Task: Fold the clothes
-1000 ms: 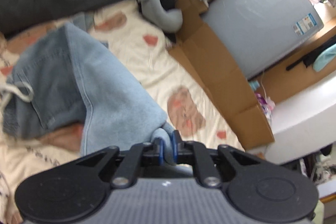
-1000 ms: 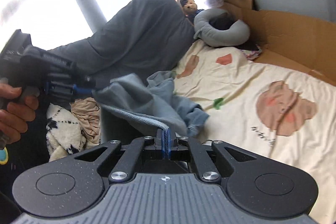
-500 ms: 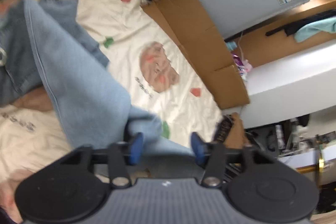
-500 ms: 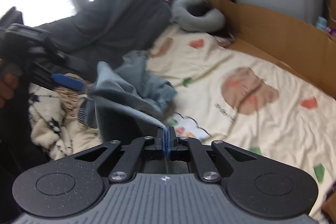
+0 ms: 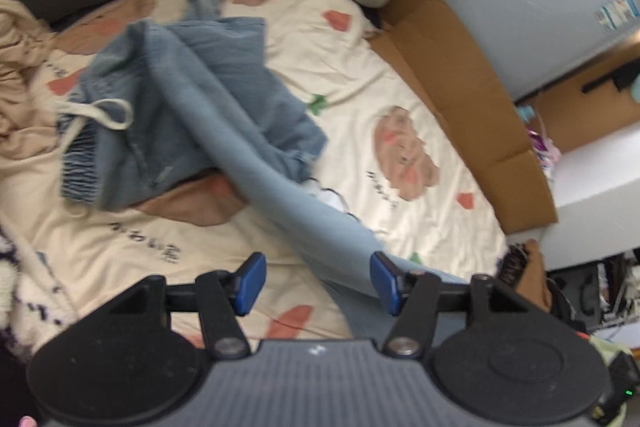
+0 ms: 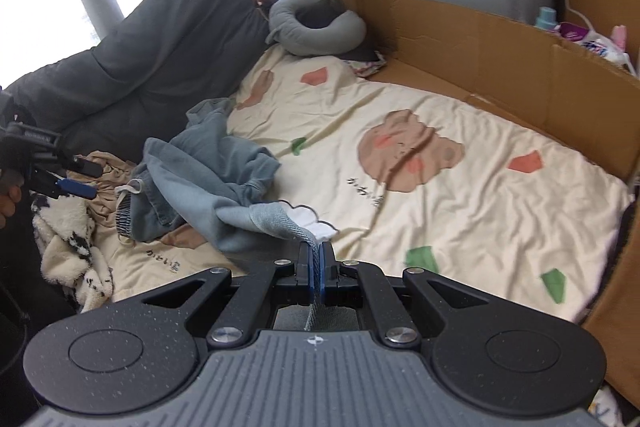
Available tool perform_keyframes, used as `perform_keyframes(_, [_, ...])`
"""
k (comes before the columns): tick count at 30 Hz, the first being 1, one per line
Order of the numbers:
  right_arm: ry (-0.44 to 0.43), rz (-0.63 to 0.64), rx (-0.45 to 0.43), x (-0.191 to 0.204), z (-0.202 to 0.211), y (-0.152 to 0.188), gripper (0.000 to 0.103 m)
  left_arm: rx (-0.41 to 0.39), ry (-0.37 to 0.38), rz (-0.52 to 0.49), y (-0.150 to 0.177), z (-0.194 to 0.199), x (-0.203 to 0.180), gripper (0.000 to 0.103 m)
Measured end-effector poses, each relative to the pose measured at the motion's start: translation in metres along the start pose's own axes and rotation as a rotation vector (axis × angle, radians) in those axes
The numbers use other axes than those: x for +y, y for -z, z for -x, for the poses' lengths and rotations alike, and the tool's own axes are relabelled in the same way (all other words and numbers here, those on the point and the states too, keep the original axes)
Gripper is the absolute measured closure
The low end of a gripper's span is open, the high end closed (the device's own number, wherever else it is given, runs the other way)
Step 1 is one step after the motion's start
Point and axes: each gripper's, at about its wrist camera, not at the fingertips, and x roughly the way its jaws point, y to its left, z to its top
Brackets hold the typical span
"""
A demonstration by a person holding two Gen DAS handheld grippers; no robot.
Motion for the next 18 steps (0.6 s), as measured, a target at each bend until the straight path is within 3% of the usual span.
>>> perform_keyframes(8, [0.121, -0.018, 0.009, -0.03, 0.047, 0.006, 0.103, -0.081, -0.045, 0.089, -0.02, 0.008, 0.037, 0.04])
perform_keyframes(18, [0.231, -0.073, 0.044, -0.074, 0.061, 0.013, 0.103, -0.165, -0.13, 0.147, -0.06, 0.03, 0.087, 0.039])
